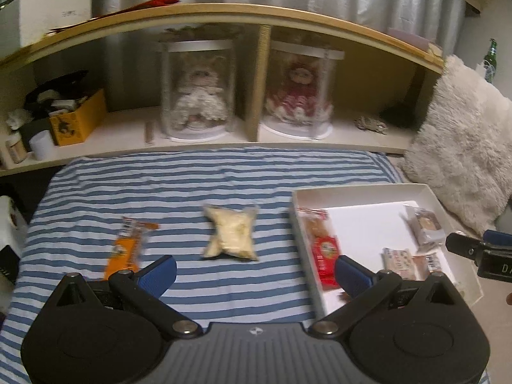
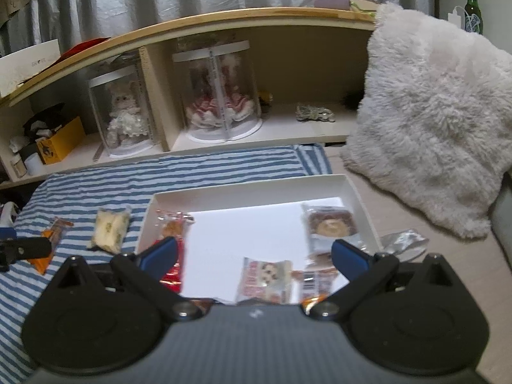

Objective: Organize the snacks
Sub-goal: 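Move both open tools away from the tray toward the orange bar and cookie bag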

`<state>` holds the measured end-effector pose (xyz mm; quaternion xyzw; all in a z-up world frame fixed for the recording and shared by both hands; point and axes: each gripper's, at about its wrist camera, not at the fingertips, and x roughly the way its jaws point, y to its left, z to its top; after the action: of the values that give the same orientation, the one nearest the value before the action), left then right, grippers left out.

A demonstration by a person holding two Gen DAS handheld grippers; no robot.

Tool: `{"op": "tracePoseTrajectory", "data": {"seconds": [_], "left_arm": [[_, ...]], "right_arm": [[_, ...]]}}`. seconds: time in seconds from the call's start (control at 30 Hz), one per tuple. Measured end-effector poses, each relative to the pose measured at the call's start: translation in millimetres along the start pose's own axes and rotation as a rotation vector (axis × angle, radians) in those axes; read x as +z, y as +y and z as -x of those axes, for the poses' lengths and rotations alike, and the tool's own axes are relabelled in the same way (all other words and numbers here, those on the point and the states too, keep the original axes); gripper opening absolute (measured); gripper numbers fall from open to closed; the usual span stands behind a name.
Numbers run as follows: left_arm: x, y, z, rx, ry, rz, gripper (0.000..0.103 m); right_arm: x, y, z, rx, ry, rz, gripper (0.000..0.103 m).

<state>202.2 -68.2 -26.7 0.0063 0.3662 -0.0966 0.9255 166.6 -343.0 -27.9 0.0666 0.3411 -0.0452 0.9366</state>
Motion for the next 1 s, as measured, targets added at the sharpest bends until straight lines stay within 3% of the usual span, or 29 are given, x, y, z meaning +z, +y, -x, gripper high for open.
{"op": "tracePoseTrajectory", "data": {"seconds": [0.5, 0.87, 1.0], "left_arm": [[-13.1, 78.9, 0.6, 0.047, -0.021, 0.050, 0.103], [-20.6, 135.7, -33.1, 0.029, -0.050, 0.105, 0.103], [-21.5, 147.7, -50.2, 0.048, -0.058, 0.076, 0.103]], "right_arm": [[-21.2, 83.6, -17.7, 0.057, 0.005, 0.125, 0.102], [-43.2, 134.9, -37.0, 0.156, -0.019, 0.139, 0.102], [-44.9, 145.5, -48.8, 0.191, -0.042, 0.100, 0.103]]}}
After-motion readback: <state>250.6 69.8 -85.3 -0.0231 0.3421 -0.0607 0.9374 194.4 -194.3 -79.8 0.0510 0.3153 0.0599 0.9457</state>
